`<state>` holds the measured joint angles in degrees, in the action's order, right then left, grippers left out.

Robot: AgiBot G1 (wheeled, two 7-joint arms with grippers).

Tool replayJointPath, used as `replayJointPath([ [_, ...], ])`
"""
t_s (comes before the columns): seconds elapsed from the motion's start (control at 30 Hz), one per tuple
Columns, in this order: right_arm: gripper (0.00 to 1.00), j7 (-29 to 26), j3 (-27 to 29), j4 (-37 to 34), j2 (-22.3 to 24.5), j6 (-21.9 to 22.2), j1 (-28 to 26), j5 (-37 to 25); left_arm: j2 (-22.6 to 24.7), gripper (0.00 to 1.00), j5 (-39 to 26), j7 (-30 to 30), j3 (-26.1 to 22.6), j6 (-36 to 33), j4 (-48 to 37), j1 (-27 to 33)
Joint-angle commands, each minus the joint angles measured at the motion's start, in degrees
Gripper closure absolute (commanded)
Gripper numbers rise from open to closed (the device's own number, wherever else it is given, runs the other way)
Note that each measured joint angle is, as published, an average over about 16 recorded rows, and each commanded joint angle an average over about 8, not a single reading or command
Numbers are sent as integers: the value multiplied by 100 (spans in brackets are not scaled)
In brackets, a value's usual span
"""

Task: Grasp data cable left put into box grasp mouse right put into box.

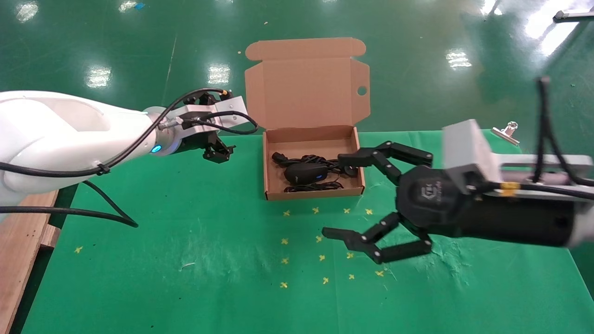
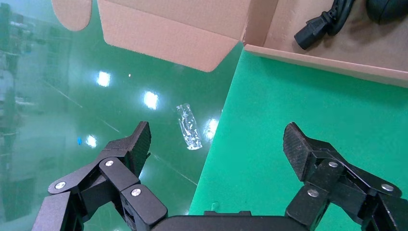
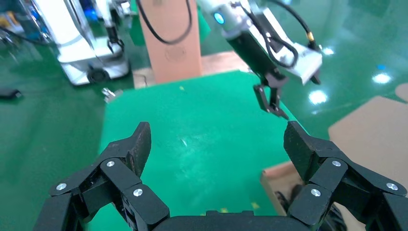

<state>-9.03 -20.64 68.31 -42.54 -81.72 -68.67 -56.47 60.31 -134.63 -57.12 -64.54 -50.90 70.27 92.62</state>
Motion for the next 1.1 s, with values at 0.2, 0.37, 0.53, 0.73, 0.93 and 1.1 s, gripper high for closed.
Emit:
replayJointPath([
  [0.2, 0, -88, 236, 270, 385, -204, 364, 748, -168, 0, 614, 307, 321, -229, 21, -206],
  [0.37, 0, -147, 393, 449, 641, -339, 606, 1245, -382, 0, 1401, 700, 733, -524, 49, -470],
  [0.53, 0, -170, 459, 523, 750, -398, 708, 1459, -597, 0, 2188, 1094, 1144, -819, 77, -733],
  [0.73, 0, -169, 456, 522, 752, -399, 707, 1463, -854, 0, 3131, 1565, 1638, -1173, 111, -1049],
  [0.93, 0, -167, 454, 521, 753, -398, 706, 1465, -1111, 0, 4075, 2037, 2131, -1528, 145, -1365],
  [1.1, 0, -166, 451, 521, 754, -398, 705, 1466, -1327, 0, 4867, 2433, 2545, -1825, 173, -1630],
])
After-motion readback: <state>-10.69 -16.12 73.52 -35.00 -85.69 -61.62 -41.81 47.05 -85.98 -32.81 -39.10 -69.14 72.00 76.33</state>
